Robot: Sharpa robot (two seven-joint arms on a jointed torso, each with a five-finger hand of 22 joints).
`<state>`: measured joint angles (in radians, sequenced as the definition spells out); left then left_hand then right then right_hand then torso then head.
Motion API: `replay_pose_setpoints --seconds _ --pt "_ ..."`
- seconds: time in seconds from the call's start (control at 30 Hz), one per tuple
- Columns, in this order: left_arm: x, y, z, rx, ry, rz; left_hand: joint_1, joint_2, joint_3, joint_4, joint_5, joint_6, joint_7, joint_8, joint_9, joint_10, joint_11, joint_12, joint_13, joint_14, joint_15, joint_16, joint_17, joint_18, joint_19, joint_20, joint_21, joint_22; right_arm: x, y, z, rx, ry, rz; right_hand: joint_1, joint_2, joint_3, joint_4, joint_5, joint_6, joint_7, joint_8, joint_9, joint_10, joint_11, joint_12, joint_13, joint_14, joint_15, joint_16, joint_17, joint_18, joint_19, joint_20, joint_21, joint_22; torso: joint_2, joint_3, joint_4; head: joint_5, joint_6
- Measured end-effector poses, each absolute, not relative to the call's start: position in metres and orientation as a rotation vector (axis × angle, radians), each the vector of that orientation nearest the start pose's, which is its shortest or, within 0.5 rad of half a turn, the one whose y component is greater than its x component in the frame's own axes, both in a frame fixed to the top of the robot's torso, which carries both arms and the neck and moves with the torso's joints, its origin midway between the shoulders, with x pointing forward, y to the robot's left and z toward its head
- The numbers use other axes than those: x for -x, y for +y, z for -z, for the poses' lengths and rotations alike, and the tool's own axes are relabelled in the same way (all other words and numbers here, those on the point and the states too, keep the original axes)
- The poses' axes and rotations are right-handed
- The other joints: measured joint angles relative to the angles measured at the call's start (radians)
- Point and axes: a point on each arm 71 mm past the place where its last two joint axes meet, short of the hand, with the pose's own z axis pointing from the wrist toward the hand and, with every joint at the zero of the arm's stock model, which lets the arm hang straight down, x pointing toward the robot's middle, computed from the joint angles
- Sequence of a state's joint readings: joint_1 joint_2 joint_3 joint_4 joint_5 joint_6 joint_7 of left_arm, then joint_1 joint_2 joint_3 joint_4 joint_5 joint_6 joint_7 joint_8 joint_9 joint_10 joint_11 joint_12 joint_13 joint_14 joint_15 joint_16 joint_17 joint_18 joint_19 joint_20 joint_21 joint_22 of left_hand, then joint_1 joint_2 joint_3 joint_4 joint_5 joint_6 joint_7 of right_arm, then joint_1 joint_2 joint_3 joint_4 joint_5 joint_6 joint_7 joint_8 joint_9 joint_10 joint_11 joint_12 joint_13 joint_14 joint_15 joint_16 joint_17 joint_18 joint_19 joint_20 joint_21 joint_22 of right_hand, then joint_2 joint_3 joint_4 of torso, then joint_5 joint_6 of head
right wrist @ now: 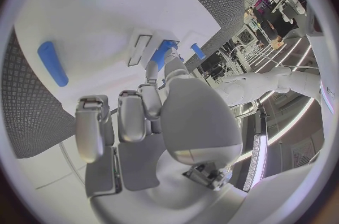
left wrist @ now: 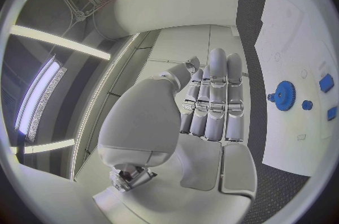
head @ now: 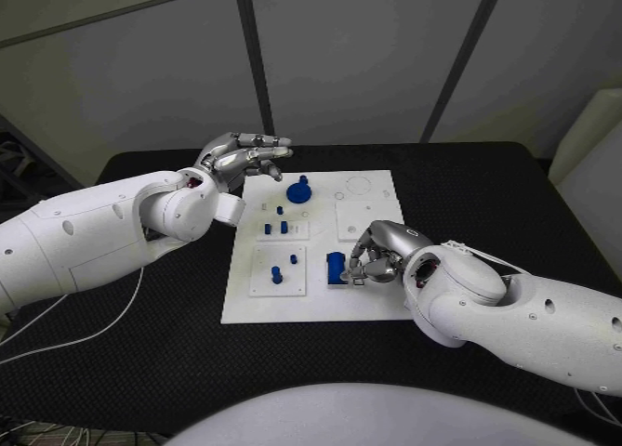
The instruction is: Assemble the parts on the task board
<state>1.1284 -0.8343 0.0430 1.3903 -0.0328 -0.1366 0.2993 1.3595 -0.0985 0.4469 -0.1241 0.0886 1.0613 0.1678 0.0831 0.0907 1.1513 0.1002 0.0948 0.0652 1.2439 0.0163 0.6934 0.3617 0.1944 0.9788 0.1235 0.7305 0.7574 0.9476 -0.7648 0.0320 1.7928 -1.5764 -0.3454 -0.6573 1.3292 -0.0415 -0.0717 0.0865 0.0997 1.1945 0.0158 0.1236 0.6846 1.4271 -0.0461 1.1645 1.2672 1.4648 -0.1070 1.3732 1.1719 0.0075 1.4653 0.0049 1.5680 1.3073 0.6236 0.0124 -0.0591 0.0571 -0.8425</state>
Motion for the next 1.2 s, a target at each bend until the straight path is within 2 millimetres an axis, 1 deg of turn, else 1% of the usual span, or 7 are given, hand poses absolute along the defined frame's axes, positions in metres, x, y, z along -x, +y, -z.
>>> replay_pose_setpoints --seconds 0.23,0.43,0.5,0.7,0.83,1.0,1.2 --pt "-0.507 0.238 0.198 1.175 1.499 1.563 0.000 0.000 0.000 0.000 0.000 0.000 0.000 0.000 0.000 0.000 0.000 0.000 0.000 0.000 0.000 0.000 0.000 0.000 0.000 0.000 0.000 0.000 -0.387 -0.132 0.238 -0.100 1.869 -0.541 -0.047 0.012 -0.051 0.035 0.014 0.000 0.000 -0.015 0.003 0.003 -0.003 -0.020 -0.002 0.000 0.000 -0.001 -0.012 0.000 0.000 0.000 0.000 0.000 -0.001 0.0003 0.0000 -0.003 0.005" --pt "-0.506 0.241 0.199 1.177 1.498 1.558 0.000 0.000 0.000 0.000 0.000 0.000 0.000 0.000 0.000 0.000 0.000 0.000 0.000 0.000 0.000 0.000 0.000 0.000 0.000 0.000 0.000 0.000 -0.382 -0.161 0.233 -0.154 1.856 -0.538 -0.062 0.008 -0.070 0.040 0.025 -0.034 0.018 -0.046 0.001 -0.010 0.010 -0.051 -0.038 0.000 0.000 -0.014 -0.029 0.000 0.000 0.000 0.000 0.000 -0.001 0.0003 -0.0013 -0.006 0.011" --pt "-0.506 0.241 0.199 1.177 1.498 1.558 0.000 0.000 0.000 0.000 0.000 0.000 0.000 0.000 0.000 0.000 0.000 0.000 0.000 0.000 0.000 0.000 0.000 0.000 0.000 0.000 0.000 0.000 -0.382 -0.175 0.232 -0.180 1.855 -0.522 -0.052 0.018 -0.074 0.037 0.030 -0.048 0.026 -0.055 -0.007 -0.015 0.014 -0.065 -0.042 0.000 0.000 -0.014 -0.029 0.000 0.000 0.000 0.000 0.000 -0.001 0.0003 -0.0020 -0.007 0.013" --pt "-0.506 0.241 0.200 1.178 1.499 1.558 0.000 0.000 0.000 0.000 0.000 0.000 0.000 0.000 0.000 0.000 0.000 0.000 0.000 0.000 0.000 0.000 0.000 0.000 0.000 0.000 0.000 0.000 -0.385 -0.209 0.234 -0.228 1.859 -0.455 -0.031 0.039 -0.085 0.039 0.114 -0.070 0.034 -0.058 -0.050 -0.027 0.019 -0.098 -0.062 0.000 0.007 -0.014 -0.018 0.000 0.000 0.008 0.000 0.000 -0.001 0.0003 -0.0039 -0.023 0.016" --pt "-0.505 0.241 0.200 1.179 1.500 1.557 0.000 0.000 0.000 0.000 0.000 0.000 0.000 0.000 0.000 0.000 0.000 0.000 0.000 0.000 0.000 0.000 0.000 0.000 0.000 0.000 0.000 0.000 -0.387 -0.225 0.235 -0.236 1.855 -0.409 -0.031 0.039 -0.090 0.039 0.125 -0.070 0.034 -0.058 -0.065 -0.027 0.019 -0.098 -0.064 0.000 0.007 -0.014 -0.009 0.000 0.000 0.008 0.000 0.000 0.000 0.0008 -0.0044 -0.035 0.019" --pt "-0.505 0.241 0.201 1.182 1.502 1.556 0.000 0.000 0.000 0.000 0.000 0.000 0.000 0.000 0.000 0.000 0.000 0.000 0.000 0.000 0.000 0.000 0.000 0.000 0.000 0.000 0.000 0.000 -0.388 -0.231 0.236 -0.225 1.849 -0.384 -0.027 0.042 -0.099 0.047 0.139 -0.064 0.028 -0.058 -0.075 -0.027 0.019 -0.104 -0.065 0.000 0.007 -0.014 -0.007 0.000 0.000 0.008 0.000 0.000 0.001 0.0027 -0.0064 -0.046 0.021" --pt "-0.504 0.241 0.202 1.184 1.504 1.556 0.000 0.000 0.000 0.000 0.000 0.000 0.000 0.000 0.000 0.000 0.000 0.000 0.000 0.000 0.000 0.000 0.000 0.000 0.000 0.000 0.000 0.000 -0.390 -0.230 0.238 -0.210 1.847 -0.364 -0.027 0.042 -0.107 0.055 0.143 -0.055 0.027 -0.058 -0.080 -0.027 0.019 -0.105 -0.066 0.000 0.007 -0.010 -0.004 0.000 0.000 0.008 0.000 0.000 0.001 0.0021 -0.0044 -0.057 0.020"
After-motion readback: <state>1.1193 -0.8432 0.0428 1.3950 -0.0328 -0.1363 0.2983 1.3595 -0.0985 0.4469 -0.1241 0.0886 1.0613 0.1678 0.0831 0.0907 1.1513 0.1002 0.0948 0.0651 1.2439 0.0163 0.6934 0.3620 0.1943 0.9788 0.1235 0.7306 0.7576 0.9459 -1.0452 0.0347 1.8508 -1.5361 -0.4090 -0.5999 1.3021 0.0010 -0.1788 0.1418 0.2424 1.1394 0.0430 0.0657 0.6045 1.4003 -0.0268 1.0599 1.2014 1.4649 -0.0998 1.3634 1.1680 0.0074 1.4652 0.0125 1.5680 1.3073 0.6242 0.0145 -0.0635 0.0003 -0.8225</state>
